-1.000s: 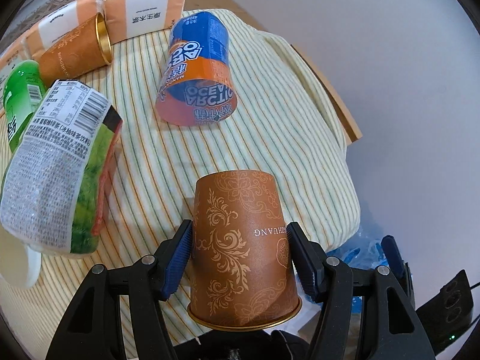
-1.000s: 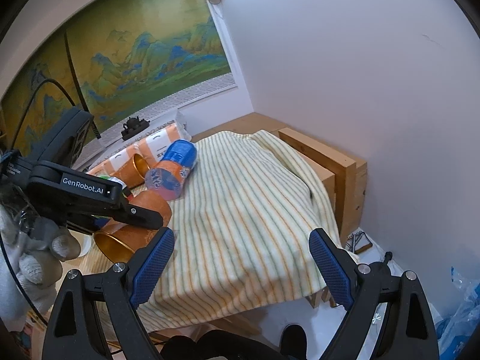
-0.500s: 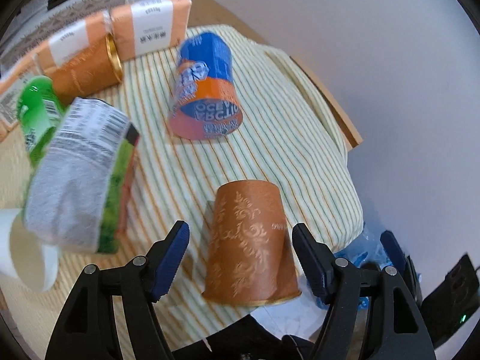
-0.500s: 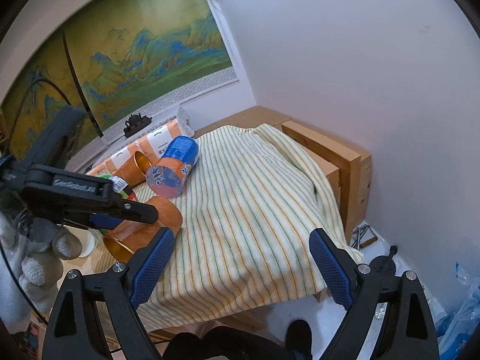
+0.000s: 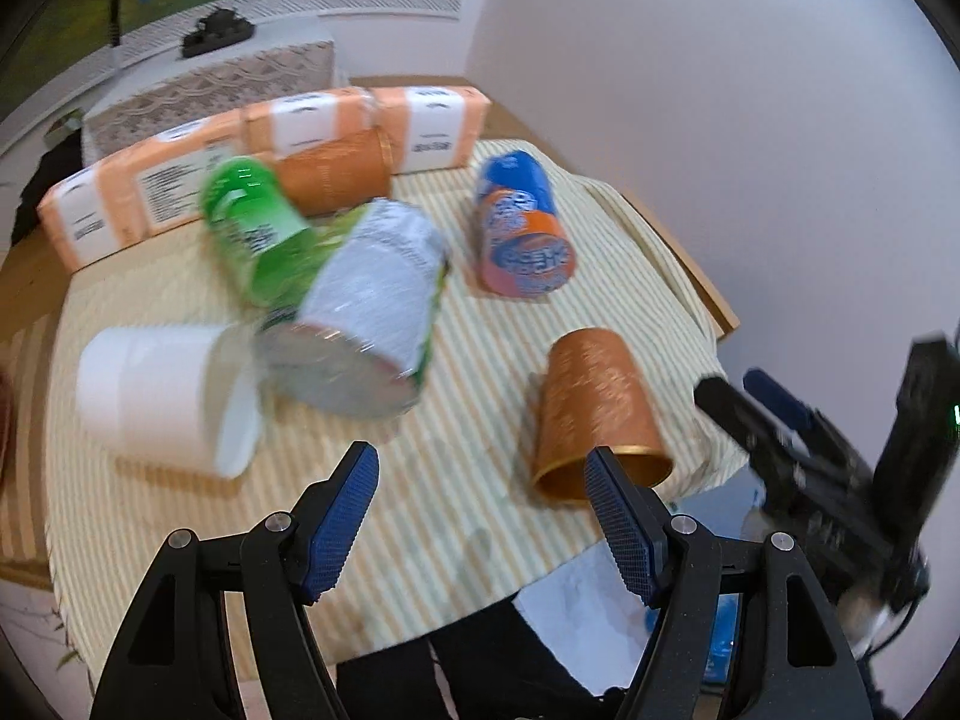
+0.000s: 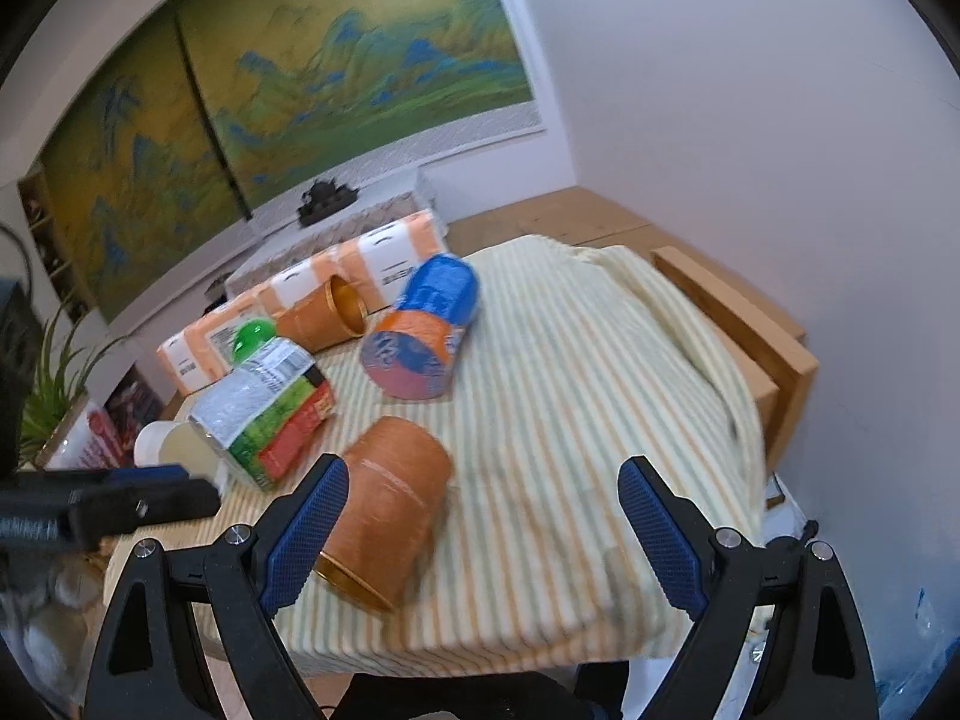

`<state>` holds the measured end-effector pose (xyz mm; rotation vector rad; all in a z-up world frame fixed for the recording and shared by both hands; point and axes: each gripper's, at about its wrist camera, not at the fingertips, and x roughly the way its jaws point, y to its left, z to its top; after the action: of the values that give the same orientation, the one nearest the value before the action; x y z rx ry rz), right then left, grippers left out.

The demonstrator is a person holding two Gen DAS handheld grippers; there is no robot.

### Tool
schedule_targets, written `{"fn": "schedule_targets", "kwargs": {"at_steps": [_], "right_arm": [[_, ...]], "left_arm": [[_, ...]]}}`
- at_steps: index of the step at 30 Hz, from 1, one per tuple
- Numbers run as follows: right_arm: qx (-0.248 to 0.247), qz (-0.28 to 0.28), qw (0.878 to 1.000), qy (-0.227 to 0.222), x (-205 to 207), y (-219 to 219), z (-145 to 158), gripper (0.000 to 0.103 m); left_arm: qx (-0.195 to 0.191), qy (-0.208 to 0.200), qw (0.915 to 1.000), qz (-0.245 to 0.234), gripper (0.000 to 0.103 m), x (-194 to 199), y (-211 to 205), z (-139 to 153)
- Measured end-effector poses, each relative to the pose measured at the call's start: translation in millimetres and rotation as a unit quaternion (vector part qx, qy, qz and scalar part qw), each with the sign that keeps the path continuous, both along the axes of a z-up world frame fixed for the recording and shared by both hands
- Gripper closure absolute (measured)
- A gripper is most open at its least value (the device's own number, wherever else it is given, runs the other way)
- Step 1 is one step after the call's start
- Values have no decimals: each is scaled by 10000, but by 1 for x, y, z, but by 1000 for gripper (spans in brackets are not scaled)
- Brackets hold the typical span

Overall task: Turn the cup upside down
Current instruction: 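Grasp the standing brown cup with the right gripper while the left gripper withdraws, then lift the brown cup with the right gripper and rotate its opening upward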

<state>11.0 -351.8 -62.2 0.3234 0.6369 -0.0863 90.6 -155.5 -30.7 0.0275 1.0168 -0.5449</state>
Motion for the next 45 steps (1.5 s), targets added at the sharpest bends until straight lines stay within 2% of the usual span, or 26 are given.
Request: {"fn": "schedule_targets", "kwargs": {"at_steps": [2,5,8,12,18,25,29,33,36,42,45], "right_arm": [[44,125,9998,113,11,3,1,14],[295,255,9989,274,23,0,1,14],[464,328,9971,508,36,-1,-1,14],[671,528,9928,841,54,-1,-5,14],[1239,754,9776,1523,85,-8,-19,14],[1453,933,9655,1952,102,-8,-27,15],[1576,1108,9541,2292,113,-4,-35,21],[1765,1155,9417,2619,123,-5,-45,33],[1755,1149,9407,2667,124,-5,-44,44],[1717,1152,9425,2627,123,-4,-39,45],[1510,1116,9540,2338,118,1,-28,45]], "left_arm": [[-17,-168,9998,146,28,-10,18,0],[-143,-333,9984,424,20,-23,43,-2],[-80,-616,9956,702,20,-38,63,-4],[27,-766,9927,928,20,-47,77,-10],[296,-1076,9875,1111,20,-58,86,-13],[426,-1295,9835,1186,20,-64,89,-13],[391,-1310,9832,1208,20,-64,91,-13],[352,-1281,9837,1213,19,-64,94,-14],[312,-1257,9836,1254,20,-63,97,-15],[233,-1170,9845,1284,19,-62,100,-19],[182,-1123,9850,1297,20,-62,101,-20]]}}
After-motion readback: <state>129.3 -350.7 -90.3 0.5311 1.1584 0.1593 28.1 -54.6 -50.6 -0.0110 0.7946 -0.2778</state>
